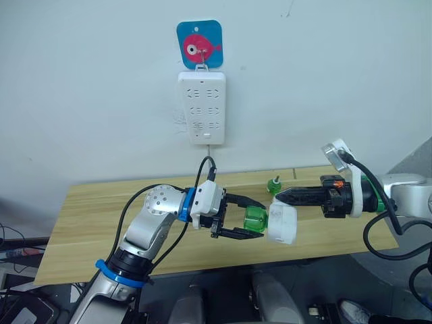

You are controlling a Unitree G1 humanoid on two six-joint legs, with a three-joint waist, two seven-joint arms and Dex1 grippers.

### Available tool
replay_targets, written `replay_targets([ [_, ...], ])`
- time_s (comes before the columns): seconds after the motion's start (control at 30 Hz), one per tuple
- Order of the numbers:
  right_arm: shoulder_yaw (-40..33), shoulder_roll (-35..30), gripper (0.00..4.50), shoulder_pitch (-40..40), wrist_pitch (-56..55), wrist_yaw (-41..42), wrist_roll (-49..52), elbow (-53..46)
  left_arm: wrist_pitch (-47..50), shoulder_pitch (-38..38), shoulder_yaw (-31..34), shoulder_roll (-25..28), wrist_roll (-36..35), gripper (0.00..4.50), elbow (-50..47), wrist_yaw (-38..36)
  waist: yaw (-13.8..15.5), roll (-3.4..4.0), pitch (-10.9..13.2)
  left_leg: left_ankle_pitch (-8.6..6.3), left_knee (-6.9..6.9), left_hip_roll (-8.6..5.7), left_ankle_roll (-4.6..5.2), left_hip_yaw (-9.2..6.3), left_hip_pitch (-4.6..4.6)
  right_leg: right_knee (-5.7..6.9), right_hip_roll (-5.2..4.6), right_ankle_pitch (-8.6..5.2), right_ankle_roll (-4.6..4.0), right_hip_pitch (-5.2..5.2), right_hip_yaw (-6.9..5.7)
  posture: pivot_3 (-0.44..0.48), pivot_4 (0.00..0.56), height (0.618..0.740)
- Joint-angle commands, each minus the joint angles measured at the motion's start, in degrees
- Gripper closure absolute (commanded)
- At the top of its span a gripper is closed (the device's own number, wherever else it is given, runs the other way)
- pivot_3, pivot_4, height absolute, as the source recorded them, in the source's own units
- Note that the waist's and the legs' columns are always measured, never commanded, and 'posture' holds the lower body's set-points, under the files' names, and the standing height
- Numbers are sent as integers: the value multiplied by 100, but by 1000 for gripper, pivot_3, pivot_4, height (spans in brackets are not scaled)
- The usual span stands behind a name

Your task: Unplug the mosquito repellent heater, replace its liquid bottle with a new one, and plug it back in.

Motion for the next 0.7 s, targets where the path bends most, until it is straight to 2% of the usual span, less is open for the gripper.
replay_targets([
  [0.03,178,-44,4500,128,272,84,-163,-202,-245,-120,209,-123,-195,2227,-361,155,0,0,0,0,0,0,0,0,0,0,0,0,0,0,0,-169,160,733],
  [0.2,64,73,4500,69,26,43,-486,-218,-161,-100,187,-93,-177,2227,-366,169,0,0,0,0,0,0,0,-1,0,0,0,0,0,0,0,-170,160,733],
  [0.3,-376,249,4500,-180,-366,-158,-544,-54,-326,-46,222,-104,-2,2227,-183,298,-4,0,0,0,0,0,0,-2,1,0,0,0,0,0,0,-184,158,733],
  [0.4,-919,290,4500,-176,-631,-461,-541,-142,-431,-13,339,-255,166,2227,94,755,-3,0,0,0,0,-2,0,-3,0,0,-1,0,1,-1,3,-201,158,733],
  [0.53,-1672,497,3607,381,-1004,-1441,-610,-578,-824,-16,479,-634,501,2227,545,1486,0,-4,-2,0,-1,-2,0,-6,-4,-4,-3,1,2,1,-2,-221,159,733],
  [0.7,-2300,1030,1693,1399,-1467,-2627,-541,-1291,-1321,9,457,-1047,961,2227,801,2205,-2,-5,-3,0,-8,-4,0,-9,-13,-4,-7,1,2,-2,3,-234,160,733],
])
